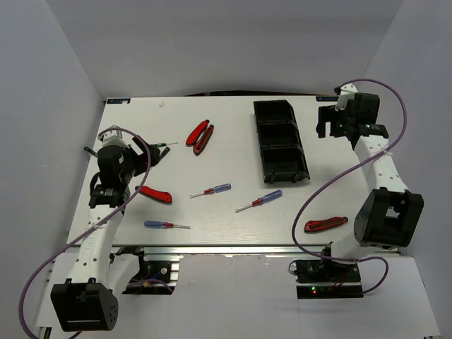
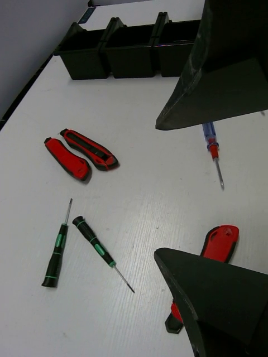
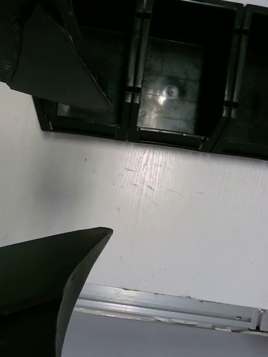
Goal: Sort the tools into containers
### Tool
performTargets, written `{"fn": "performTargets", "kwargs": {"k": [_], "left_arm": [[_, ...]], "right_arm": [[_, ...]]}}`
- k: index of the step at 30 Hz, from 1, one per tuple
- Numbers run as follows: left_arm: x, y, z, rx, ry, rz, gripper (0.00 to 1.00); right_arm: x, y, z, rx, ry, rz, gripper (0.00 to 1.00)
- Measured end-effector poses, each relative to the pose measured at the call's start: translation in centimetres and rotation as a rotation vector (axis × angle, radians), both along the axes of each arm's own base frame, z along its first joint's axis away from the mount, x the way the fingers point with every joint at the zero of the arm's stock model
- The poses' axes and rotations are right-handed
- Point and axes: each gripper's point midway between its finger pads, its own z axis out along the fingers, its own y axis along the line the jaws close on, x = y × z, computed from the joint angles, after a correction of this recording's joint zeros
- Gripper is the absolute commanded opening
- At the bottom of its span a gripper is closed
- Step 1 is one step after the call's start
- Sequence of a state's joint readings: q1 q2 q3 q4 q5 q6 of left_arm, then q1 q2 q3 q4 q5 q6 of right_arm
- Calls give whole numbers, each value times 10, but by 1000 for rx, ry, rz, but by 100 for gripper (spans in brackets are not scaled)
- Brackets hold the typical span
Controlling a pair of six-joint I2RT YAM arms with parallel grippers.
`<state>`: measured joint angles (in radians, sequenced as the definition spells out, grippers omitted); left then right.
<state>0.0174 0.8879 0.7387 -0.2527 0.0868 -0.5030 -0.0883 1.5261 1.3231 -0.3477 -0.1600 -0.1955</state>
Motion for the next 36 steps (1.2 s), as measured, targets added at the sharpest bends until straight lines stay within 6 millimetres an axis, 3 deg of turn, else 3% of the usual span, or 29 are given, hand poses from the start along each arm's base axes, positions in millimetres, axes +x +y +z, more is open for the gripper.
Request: {"fn": "performTargets", "kwargs": {"k": [2, 5, 10, 13, 16, 23, 27, 31, 36], "left_arm": [[-1, -2, -6, -8, 18, -6, 98], [-2, -2, -12, -18, 35, -5, 98], [-3, 4, -29, -41, 105, 53, 96], [0, 21, -49, -50, 198, 121, 93], [9, 47, -67, -68, 291, 198, 91], [36, 132, -104, -111, 461, 415, 83], [54, 178, -128, -138, 539, 499, 82], [74, 201, -140, -98, 587, 540, 79], [93, 230, -142, -23, 609, 620, 76]], "right_arm": [[-6, 3, 0, -15, 6, 36, 89], [-26, 22, 6, -50, -3, 230, 89], [-79, 82, 21, -156, -112, 572, 90], [-117, 125, 9, -218, -141, 786, 89], [-136, 140, -13, -236, -77, 894, 89], [-139, 143, -56, -204, 107, 961, 88], [-128, 152, -52, -188, 101, 1016, 89], [-111, 161, -40, -181, 59, 1036, 89], [-100, 167, -39, -161, 46, 1047, 89]]}}
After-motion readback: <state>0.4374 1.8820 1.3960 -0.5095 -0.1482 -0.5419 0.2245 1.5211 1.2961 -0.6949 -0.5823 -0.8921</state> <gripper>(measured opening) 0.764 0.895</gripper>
